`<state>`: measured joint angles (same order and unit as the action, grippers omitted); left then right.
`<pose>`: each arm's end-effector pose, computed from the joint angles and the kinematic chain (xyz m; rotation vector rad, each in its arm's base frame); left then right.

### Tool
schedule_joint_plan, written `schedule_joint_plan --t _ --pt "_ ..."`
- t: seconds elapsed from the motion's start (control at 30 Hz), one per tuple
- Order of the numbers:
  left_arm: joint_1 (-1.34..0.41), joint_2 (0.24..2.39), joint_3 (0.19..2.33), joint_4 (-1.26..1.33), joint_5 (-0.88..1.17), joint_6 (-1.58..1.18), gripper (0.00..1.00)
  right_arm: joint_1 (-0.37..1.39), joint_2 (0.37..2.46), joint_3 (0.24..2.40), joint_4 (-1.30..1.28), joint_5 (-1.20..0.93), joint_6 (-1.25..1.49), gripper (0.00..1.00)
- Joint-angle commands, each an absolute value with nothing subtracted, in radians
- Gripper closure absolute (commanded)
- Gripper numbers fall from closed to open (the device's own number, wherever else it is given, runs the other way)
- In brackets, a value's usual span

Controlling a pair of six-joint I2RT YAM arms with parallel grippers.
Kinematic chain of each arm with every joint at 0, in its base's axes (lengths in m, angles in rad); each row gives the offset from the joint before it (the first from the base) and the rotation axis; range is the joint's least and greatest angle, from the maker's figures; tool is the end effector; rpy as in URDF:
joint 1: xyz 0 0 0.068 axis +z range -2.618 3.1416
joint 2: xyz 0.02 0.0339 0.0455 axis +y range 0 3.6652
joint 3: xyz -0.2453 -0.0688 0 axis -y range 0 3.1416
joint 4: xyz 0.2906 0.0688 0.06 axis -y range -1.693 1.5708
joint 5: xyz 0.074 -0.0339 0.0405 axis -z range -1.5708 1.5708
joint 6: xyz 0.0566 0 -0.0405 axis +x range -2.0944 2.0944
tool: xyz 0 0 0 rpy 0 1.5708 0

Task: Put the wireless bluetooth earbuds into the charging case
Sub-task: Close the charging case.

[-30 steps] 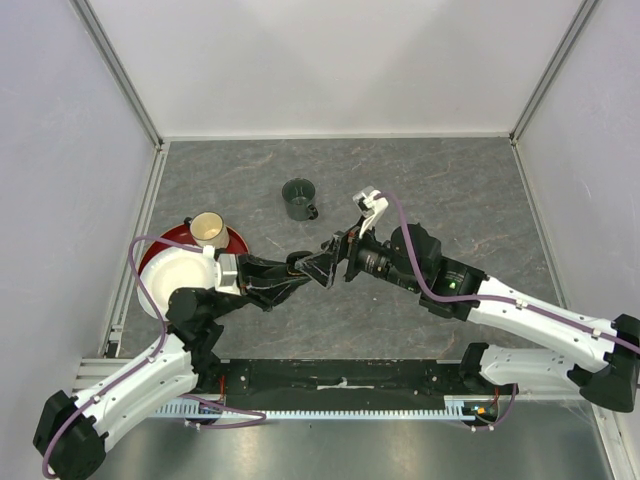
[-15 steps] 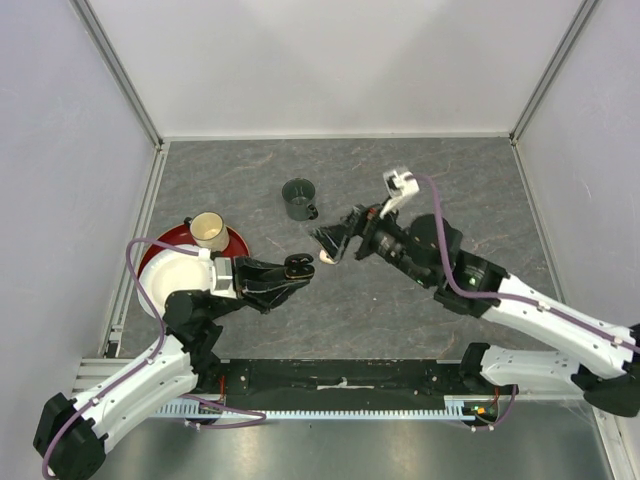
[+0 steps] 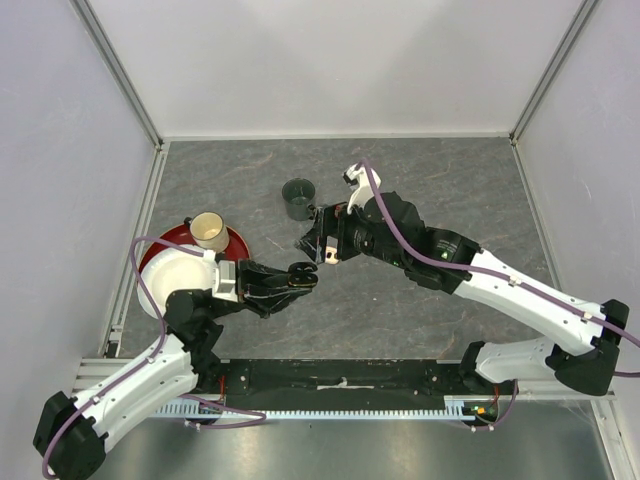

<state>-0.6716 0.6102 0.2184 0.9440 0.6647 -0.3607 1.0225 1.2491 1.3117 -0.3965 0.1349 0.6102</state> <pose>0.1438 -0.1589 0.2607 0.8049 0.9382 -1.2450 0.1898 0.2961 0.3816 -0.3188 1.9997 0.9551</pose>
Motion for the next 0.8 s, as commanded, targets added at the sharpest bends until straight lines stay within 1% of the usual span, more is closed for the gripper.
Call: schedule_joint_plan --t 0.0,0.3,0.77 --pt "-0.672 0.6 0.271 0.928 0.696 -0.357 0.98 1.017 1.246 1.324 -0.434 0.08 0.591 0.02" --pt "-0.672 0.606 0.268 0.914 0.666 -0.351 0.98 1.019 1.239 1.301 -0.439 0.029 0.561 0.02" --pt "-0.672 0.569 0.255 0.862 0.537 -0.35 0.98 1.017 1.244 1.259 -0.426 0.003 0.583 0.02"
